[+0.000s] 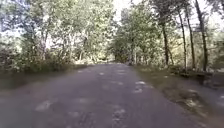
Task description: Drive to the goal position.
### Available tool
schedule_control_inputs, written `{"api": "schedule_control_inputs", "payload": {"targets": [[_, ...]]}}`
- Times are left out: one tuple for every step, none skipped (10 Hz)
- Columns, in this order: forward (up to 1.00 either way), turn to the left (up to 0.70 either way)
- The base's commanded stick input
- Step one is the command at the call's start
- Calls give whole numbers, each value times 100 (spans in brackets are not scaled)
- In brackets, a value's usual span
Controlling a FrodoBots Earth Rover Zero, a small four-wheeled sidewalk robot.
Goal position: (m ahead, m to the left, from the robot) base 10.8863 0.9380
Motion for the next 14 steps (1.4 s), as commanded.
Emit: {"api": "schedule_control_inputs", "payload": {"targets": [[45, 0], [45, 0], [45, 0], [45, 0], [45, 0], [45, 0], [45, 0], [45, 0], [45, 0], [45, 0], [45, 0], [45, 0], [45, -6], [45, -21]]}}
